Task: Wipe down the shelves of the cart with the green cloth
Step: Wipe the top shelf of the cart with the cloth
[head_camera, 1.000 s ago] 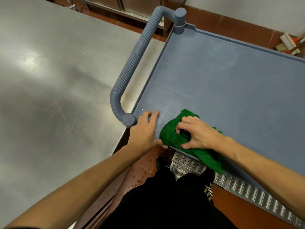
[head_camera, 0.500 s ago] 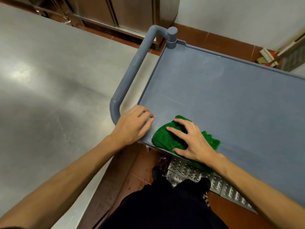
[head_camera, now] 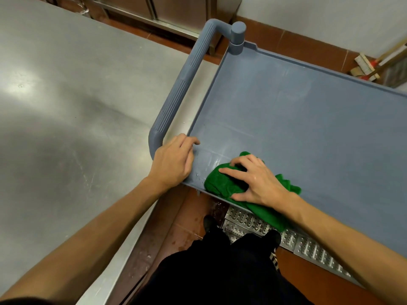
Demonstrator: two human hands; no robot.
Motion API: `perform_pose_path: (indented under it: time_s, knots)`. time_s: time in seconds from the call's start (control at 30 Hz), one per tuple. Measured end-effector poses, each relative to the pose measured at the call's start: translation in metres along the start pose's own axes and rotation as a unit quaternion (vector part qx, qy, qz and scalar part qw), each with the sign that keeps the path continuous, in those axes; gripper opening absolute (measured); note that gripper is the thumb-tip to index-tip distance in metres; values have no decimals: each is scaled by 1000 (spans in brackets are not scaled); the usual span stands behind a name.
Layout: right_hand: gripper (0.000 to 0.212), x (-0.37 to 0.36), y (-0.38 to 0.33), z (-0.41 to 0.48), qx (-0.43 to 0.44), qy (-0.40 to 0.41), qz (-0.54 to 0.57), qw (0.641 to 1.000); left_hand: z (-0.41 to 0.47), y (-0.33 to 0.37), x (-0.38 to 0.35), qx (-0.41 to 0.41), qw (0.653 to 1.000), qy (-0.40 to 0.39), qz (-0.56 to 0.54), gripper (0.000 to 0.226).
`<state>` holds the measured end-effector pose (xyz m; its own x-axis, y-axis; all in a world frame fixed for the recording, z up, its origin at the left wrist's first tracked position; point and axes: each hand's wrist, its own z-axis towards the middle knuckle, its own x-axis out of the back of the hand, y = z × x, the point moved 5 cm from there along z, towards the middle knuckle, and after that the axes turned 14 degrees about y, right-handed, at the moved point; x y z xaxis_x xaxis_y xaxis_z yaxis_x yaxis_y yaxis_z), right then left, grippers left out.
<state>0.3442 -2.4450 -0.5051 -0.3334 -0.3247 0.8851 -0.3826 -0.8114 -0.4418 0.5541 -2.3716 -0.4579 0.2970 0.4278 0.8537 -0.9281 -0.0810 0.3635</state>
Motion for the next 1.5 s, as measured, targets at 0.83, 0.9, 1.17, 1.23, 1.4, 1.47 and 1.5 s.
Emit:
perform_pose_path:
  time_s: [0.83, 0.9, 1.17, 1.23, 1.4, 1.47, 1.5]
  knots:
    - [64, -22, 9, 128, -86, 118, -44, 988, 7, 2, 2, 30, 999, -35, 26, 38]
    - [64, -6, 36, 136, -132, 130, -57, 981, 7, 2, 3, 32, 998, -35, 31, 39]
    - [57, 0, 56, 136, -235, 149, -42, 960, 7, 2, 5, 53, 998, -36, 25, 38]
    - [58, -4, 48, 134, -234, 144, -37, 961, 7, 3, 5, 54, 998, -34, 27, 34]
    - [62, -16, 23, 124, -194, 113, -21, 974, 5, 2, 4, 57, 997, -36, 34, 33]
    - [62, -22, 10, 118, -178, 99, -6, 979, 5, 2, 3, 57, 997, -33, 33, 34]
    - [63, -24, 4, 115, -168, 90, 3, 982, 5, 2, 3, 58, 997, -34, 33, 35]
